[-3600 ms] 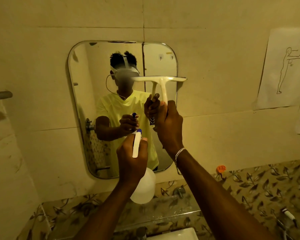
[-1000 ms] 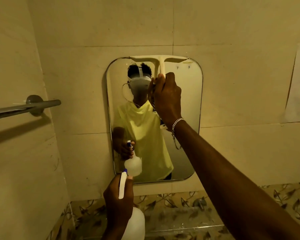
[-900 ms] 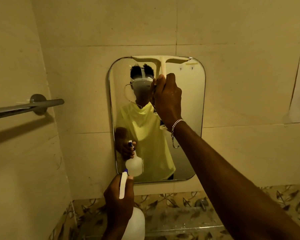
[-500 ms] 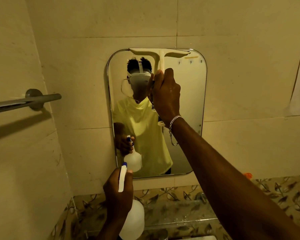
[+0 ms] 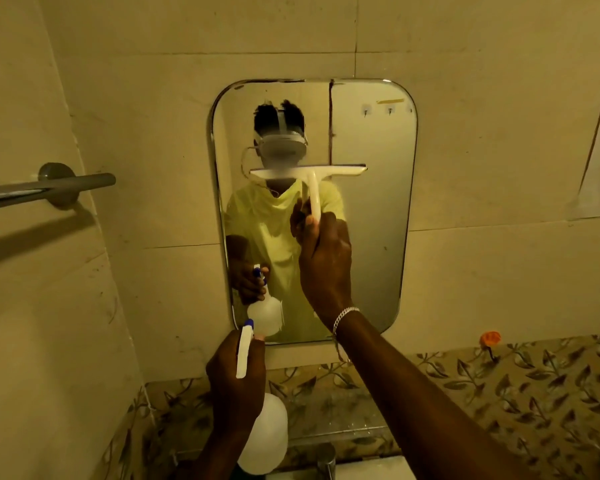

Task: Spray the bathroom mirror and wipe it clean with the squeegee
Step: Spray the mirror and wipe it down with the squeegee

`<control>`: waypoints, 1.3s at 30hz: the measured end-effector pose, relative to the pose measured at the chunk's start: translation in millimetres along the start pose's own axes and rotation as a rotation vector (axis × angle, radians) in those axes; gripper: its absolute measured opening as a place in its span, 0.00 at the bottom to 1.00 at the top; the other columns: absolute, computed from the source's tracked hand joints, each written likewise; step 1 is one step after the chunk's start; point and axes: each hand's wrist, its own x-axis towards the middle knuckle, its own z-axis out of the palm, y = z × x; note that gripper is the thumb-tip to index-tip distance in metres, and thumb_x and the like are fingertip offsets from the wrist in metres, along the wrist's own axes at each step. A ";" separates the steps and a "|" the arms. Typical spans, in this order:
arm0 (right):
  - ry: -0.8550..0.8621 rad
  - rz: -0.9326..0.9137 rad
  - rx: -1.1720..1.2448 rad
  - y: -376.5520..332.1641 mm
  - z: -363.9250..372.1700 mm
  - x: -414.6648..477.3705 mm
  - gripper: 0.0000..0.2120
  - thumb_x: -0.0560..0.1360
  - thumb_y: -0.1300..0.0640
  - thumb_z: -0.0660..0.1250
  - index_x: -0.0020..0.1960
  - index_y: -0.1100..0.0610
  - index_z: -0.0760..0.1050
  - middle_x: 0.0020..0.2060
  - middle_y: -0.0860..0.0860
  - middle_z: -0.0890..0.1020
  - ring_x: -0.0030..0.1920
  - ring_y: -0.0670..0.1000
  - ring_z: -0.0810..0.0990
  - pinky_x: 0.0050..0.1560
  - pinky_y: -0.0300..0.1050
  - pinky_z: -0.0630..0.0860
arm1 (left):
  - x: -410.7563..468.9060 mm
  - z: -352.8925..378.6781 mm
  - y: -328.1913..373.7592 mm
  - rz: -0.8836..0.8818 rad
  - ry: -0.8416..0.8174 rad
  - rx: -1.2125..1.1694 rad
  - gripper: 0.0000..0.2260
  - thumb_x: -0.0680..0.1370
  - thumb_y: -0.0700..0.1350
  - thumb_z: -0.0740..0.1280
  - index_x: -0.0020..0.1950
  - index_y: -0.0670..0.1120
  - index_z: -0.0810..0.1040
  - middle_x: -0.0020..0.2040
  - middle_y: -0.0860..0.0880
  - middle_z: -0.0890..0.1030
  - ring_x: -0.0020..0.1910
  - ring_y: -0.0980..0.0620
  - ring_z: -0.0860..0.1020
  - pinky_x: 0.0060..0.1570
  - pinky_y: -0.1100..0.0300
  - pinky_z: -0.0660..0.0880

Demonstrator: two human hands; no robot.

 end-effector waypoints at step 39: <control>-0.181 0.405 -0.133 51.1 -39.2 -182.8 0.11 0.82 0.48 0.57 0.48 0.52 0.75 0.27 0.50 0.76 0.26 0.50 0.74 0.26 0.50 0.71 | -8.2 -29.8 -22.3 -0.074 0.009 0.046 0.07 0.78 0.45 0.70 0.41 0.51 0.77 0.32 0.55 0.78 0.34 0.55 0.80 0.30 0.73 0.73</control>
